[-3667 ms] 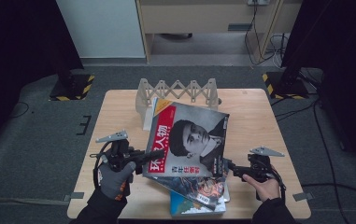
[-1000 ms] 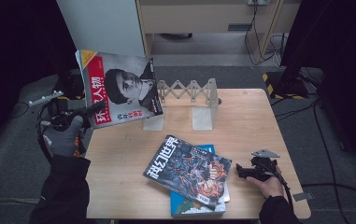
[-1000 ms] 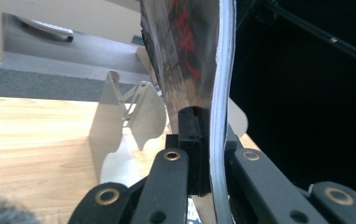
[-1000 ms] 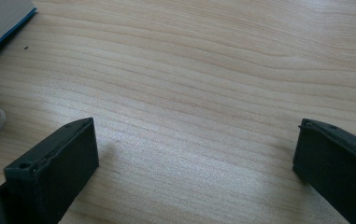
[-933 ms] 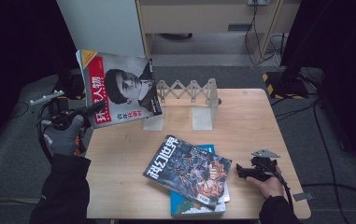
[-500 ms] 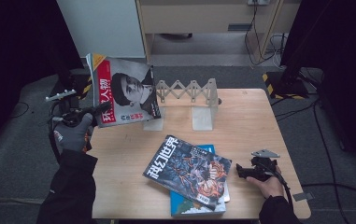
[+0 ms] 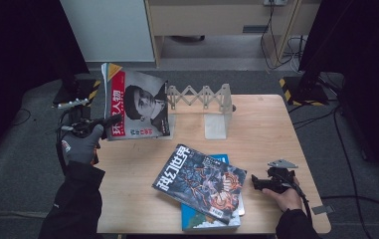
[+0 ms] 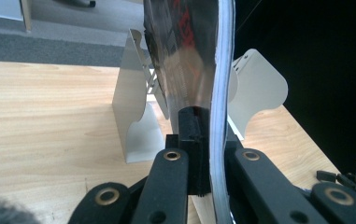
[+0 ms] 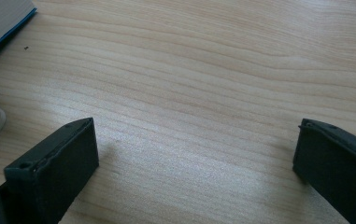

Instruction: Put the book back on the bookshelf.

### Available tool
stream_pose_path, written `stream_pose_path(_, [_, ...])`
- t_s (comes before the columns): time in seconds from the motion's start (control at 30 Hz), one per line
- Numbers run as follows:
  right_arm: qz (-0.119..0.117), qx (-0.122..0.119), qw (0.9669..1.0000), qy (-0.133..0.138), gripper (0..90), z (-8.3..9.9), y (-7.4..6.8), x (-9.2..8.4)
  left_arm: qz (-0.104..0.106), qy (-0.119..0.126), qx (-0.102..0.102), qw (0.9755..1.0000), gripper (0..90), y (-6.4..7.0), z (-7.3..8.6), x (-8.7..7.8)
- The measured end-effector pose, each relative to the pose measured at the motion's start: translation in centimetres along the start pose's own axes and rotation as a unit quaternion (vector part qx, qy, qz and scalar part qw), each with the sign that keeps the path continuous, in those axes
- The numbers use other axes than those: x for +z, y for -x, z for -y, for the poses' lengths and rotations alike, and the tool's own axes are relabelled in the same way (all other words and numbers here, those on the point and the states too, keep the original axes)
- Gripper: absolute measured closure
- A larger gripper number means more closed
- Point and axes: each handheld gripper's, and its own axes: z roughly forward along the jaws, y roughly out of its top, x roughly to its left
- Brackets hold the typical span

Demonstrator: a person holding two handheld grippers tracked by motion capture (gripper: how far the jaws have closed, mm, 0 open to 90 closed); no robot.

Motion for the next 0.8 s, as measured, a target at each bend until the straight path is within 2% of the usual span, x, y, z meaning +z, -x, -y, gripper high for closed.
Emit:
stream_pose_path(0.33, [-0.001, -0.003, 1.0000, 0.000, 0.4, 0.0, 0.0, 0.0, -0.014, -0.020, -0.007, 0.9997, 86.3, -0.6, 0.7, 0.5])
stream_pose_path(0.6, [-0.001, -0.001, 1.0000, 0.000, 0.4, 0.0, 0.0, 0.0, -0.026, -0.036, -0.004, 0.9990, 86.3, 0.3, 0.4, 1.3])
stream_pose_path(0.77, [-0.001, -0.001, 1.0000, 0.000, 0.4, 0.0, 0.0, 0.0, -0.034, -0.047, 0.002, 0.9983, 86.3, 1.0, 0.1, 1.9])
stream_pose_path(0.8, [-0.001, -0.001, 1.0000, 0.000, 0.4, 0.0, 0.0, 0.0, -0.041, -0.056, 0.009, 0.9976, 86.2, 1.3, -0.1, 2.2])
